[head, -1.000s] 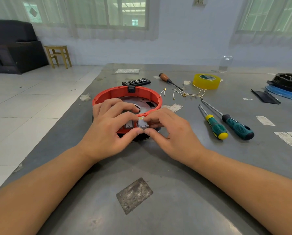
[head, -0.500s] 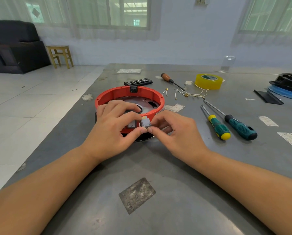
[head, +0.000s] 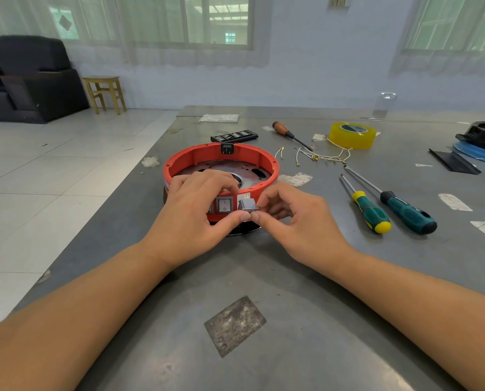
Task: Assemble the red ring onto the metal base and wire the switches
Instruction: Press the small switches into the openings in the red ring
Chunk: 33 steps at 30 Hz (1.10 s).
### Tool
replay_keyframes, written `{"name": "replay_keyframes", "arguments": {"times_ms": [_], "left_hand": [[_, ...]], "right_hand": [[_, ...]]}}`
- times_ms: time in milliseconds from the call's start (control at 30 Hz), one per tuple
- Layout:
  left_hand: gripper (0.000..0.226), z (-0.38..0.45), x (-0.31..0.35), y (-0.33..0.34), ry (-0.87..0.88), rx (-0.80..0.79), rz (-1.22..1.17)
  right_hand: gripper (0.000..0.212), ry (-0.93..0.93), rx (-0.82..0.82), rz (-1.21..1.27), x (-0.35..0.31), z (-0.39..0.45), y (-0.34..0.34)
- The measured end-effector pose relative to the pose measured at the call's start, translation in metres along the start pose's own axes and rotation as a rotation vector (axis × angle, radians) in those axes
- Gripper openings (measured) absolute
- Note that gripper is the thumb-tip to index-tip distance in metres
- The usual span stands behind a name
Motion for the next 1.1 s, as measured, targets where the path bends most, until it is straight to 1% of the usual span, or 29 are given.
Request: {"name": "replay_keyframes", "arguments": {"times_ms": [233,467,767,867,967,1033,1100], "left_hand": [[0.049,0.002,0.001,-0.002,-0.032,-0.031,0.007],[0.047,0.003,0.002,-0.003,-0.045,-0.046,0.001],[0.043,0.004,0.001,-0.002,-0.051,-0.025,0.008],[0.041,0.001,0.0,0.0,-0.098,0.004,0.027],[0.041,0.001,0.0,0.001,-0.153,0.005,0.009],[0.041,0.002,-0.001,0.001,-0.16,0.005,-0.018],[0.041,0.003,-0.002,0.001,-0.157,0.006,-0.031]], "right_hand": [[0.017,0.032,-0.013,0.01,-0.001,0.003,0.002],[0.015,0.063,0.01,0.041,-0.003,0.006,0.003],[0.015,0.085,0.055,0.043,-0.005,0.01,0.007],[0.024,0.072,0.071,-0.089,0.0,0.011,0.006],[0.046,0.046,0.062,-0.281,0.005,0.014,0.003],[0.056,0.011,0.014,-0.373,0.008,0.018,0.0],[0.055,0.005,-0.067,-0.436,0.011,0.02,-0.004]]}}
Point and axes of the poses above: each hand's wrist, its own z-axis towards the middle knuckle, its own y-axis out of the palm, x = y × z, the point moved 1 cm from there along z, towards the middle knuckle, and after that the axes turned 7 degrees about z, right-handed, at the moved point
